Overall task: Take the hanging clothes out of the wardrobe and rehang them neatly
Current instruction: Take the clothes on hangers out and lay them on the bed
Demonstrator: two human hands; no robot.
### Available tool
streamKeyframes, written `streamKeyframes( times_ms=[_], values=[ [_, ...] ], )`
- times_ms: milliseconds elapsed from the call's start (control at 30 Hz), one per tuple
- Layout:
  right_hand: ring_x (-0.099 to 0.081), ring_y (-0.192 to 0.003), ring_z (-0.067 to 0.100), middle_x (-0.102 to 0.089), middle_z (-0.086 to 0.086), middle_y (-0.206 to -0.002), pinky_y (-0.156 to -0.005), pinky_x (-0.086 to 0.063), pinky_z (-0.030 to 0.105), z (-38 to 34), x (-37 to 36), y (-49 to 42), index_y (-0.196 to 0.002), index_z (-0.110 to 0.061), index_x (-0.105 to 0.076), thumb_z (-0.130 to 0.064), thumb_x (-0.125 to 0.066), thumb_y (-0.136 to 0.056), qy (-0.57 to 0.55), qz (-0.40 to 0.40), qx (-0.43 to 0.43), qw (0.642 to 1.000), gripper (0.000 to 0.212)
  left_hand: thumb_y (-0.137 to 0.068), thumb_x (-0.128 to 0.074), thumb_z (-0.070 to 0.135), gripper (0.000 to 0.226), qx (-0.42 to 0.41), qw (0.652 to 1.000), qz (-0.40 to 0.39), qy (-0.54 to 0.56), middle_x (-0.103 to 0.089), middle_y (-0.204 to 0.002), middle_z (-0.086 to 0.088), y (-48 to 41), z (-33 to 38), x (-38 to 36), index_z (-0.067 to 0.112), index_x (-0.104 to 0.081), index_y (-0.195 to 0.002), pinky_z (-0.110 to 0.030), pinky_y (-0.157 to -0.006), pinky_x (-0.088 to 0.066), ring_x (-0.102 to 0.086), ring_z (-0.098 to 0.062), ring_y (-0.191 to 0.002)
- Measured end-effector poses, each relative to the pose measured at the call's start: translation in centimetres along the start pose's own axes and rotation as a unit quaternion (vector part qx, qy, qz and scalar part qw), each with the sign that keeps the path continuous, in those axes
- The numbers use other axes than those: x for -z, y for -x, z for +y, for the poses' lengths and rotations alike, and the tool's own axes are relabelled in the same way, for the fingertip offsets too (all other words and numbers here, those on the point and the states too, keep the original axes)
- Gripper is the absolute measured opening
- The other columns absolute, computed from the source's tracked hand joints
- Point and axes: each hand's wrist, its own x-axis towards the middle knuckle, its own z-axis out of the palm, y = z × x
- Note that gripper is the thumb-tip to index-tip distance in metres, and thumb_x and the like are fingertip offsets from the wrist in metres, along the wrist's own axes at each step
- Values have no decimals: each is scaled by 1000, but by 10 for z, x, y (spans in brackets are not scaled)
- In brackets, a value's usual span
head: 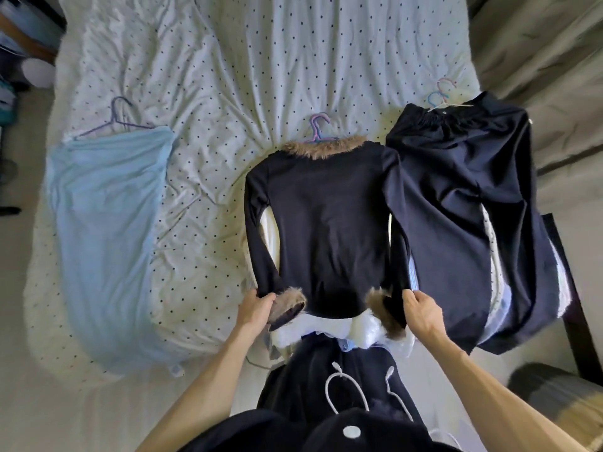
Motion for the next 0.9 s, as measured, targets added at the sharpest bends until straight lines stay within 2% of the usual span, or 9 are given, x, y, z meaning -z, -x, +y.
streamKeyframes(
  times_ms=[67, 133, 200, 300, 400, 500, 567, 667, 900],
  values=[
    [-53, -75, 30, -62, 16, -82, -77, -45, 40, 0, -6, 12, -82, 2, -56, -28, -39, -96, -9, -15, 20, 1000, 37, -92, -60, 23, 32, -15, 999, -28, -11, -66, -108, -8, 8, 1, -11, 10, -56, -120, -34, -81, -47, -61, -24, -94],
    [-59, -80, 27, -66, 8, -85, -80, -49, 39, 9, -14, 20, -85, -9, -59, -30, -43, -93, 0, -41, 36, 999, 28, -89, -60, 26, 40, -20, 996, -60, -63, -65, -107, -4, 18, 0, -22, 14, -50, -126, -38, -90, -51, -62, -24, -95],
    [-61, -91, 24, -66, -1, -96, -84, -48, 34, 20, -18, 27, -93, -19, -59, -28, -49, -90, 15, -72, 46, 996, 14, -89, -57, 33, 54, -32, 983, -81, -160, -63, -124, -4, 26, 1, -30, 18, -41, -139, -40, -98, -48, -61, -28, -108],
    [-58, -100, 22, -59, 1, -120, -83, -43, 27, 41, -18, 38, -125, -18, -53, -26, -54, -94, 28, -115, 63, 991, 33, -92, -47, 39, 64, -79, 952, -70, -288, -47, -147, -10, 42, 15, -44, 18, -32, -151, -41, -104, -45, -50, -32, -129],
    [-59, -113, 21, -59, 1, -132, -93, -45, 28, 64, -8, 55, -132, -20, -52, -28, -54, -95, 26, -114, 103, 988, 38, -94, -43, 33, 56, -155, 922, -82, -346, -45, -148, -6, 70, 35, -66, 19, -41, -148, -42, -104, -45, -48, -30, -130],
    [-60, -117, 20, -61, -1, -133, -99, -44, 29, 92, 11, 82, -132, -24, -56, -30, -51, -96, 10, -77, 134, 988, 36, -91, -46, 30, 49, -225, 879, -116, -405, -56, -136, -8, 105, 45, -97, 18, -54, -137, -38, -99, -47, -57, -30, -121],
    [-62, -113, 19, -63, -1, -131, -96, -46, 29, 116, 28, 105, -129, -27, -58, -32, -52, -97, -21, -29, 150, 988, 34, -90, -46, 27, 41, -279, 831, -138, -460, -60, -130, -10, 133, 49, -122, 15, -62, -126, -37, -100, -47, -57, -31, -119],
    [-62, -113, 18, -64, -5, -129, -92, -45, 28, 161, 57, 143, -128, -29, -60, -31, -54, -95, -49, 80, 165, 982, 33, -92, -45, 31, 47, -368, 742, -148, -540, -53, -143, -5, 183, 60, -162, 23, -55, -137, -40, -107, -40, -51, -30, -129],
    [-41, -137, 11, -49, -14, -147, -113, -33, 28, 289, 122, 248, -139, -37, -53, -36, -53, -99, -61, 329, 76, 939, 40, -92, -44, 35, 48, -598, 512, -181, -590, -50, -145, 4, 311, 86, -277, 26, -53, -138, -38, -109, -40, -48, -23, -132]
  ],
)
